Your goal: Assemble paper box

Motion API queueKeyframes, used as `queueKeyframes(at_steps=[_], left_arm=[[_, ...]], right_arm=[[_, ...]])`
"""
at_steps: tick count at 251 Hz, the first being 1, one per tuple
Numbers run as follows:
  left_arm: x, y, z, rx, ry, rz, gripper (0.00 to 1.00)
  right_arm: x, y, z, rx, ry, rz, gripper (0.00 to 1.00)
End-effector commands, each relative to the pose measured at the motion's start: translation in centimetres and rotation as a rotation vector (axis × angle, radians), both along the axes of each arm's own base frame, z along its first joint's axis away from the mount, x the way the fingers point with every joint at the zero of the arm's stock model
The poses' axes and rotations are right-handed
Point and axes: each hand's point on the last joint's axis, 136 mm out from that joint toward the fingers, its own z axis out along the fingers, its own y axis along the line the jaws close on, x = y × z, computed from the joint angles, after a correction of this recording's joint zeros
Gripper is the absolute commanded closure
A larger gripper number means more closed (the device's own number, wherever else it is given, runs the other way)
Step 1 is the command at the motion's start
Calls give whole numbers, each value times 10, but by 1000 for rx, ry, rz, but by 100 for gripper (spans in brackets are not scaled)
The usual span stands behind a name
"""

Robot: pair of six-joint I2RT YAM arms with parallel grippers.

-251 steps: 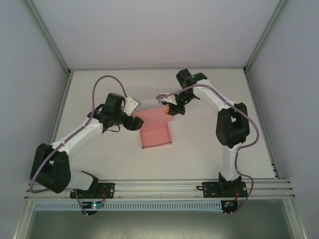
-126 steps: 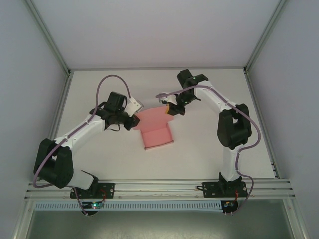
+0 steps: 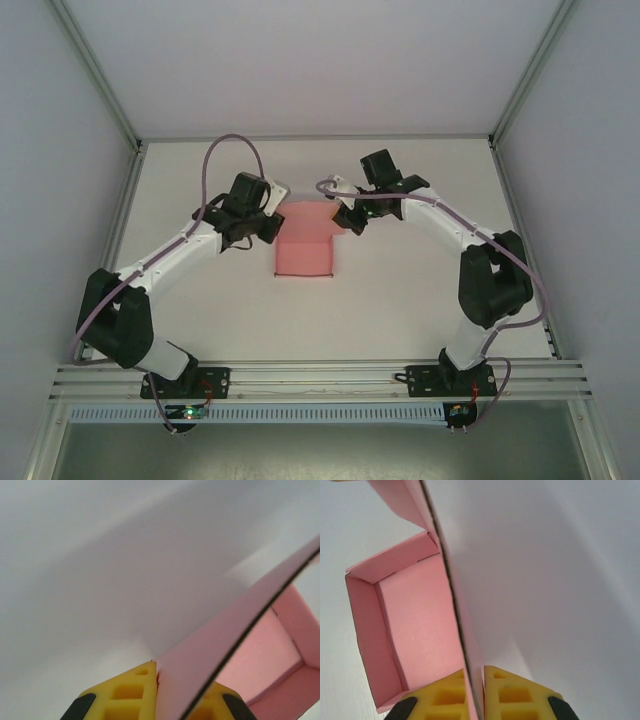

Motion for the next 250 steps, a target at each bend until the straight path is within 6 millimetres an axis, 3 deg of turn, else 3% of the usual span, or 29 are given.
queueKeyframes(at_steps=[1,54,84,100,119,167,250], left_arm=[[16,9,4,22,-24,184,100],[16,-24,3,-54,-26,212,100],[19,-17,-5,-6,-31,240,100],[19,-13,-9,39,-32,225,100],[20,-12,-10,50,-45,220,100],[21,-24,-14,-2,-48,175,100],[24,-16,-8,21,-93,198,100]], right_arm=[[23,-9,25,88,-25,-272,100],[32,-9,23,64,-85,-478,96],[26,-8,11,51,-32,-420,89],[15,-8,5,42,12,-336,83],[1,-6,2,77,60,-217,82],[-13,-4,-3,122,110,-149,83],[-19,-22,-28,68,162,-172,77]])
